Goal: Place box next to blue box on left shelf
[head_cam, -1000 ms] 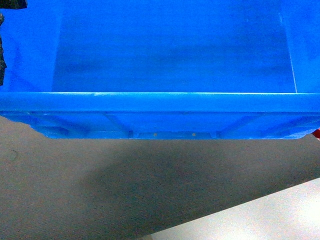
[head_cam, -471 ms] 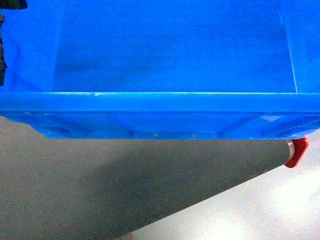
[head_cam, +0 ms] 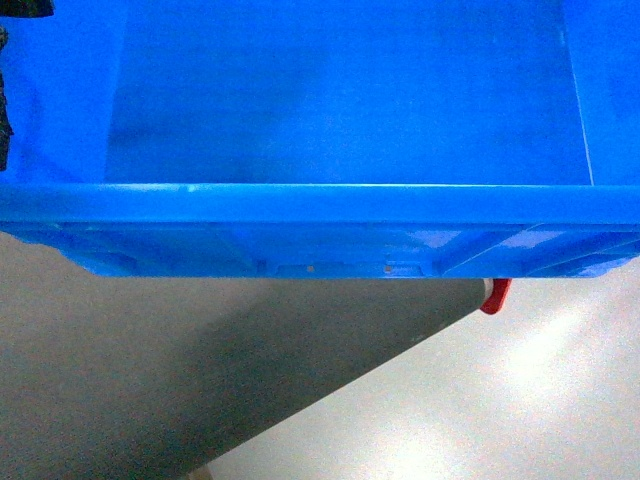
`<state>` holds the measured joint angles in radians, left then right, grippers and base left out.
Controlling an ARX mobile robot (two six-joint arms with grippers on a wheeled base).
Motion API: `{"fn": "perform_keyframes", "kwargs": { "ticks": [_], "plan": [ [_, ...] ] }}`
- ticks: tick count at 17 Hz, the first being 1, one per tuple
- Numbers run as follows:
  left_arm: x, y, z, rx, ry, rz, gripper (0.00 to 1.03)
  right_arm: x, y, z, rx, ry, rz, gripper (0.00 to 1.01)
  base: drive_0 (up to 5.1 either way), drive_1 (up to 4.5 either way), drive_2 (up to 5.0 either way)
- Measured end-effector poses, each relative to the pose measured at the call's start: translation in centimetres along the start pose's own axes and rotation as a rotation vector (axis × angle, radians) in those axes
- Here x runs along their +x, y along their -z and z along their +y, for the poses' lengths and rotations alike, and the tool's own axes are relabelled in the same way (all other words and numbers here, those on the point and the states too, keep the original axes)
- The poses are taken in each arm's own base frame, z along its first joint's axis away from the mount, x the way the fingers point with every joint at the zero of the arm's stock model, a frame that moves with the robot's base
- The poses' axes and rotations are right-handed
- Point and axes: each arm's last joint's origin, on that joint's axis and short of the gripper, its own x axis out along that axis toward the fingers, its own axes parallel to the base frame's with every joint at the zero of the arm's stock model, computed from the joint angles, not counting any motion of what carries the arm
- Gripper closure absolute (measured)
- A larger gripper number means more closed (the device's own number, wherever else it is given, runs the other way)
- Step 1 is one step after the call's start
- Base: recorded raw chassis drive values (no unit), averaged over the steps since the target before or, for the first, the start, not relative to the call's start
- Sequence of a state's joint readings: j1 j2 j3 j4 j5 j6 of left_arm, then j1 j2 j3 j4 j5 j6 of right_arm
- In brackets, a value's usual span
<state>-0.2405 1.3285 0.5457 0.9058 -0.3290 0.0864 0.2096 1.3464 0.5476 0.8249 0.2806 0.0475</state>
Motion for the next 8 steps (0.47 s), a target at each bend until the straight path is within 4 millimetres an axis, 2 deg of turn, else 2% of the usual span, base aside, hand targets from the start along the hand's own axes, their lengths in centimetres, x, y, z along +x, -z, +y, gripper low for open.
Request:
{"fn": "perform_keyframes", "kwargs": {
  "ticks": [8],
  "plan": [
    [0.0,0.0,0.0,0.001,0.0,0.0,0.84,0.0,0.0,0.0,0.0,0.0,0.0,0.8,-1.4,-1.44,-1.4]
  ]
}}
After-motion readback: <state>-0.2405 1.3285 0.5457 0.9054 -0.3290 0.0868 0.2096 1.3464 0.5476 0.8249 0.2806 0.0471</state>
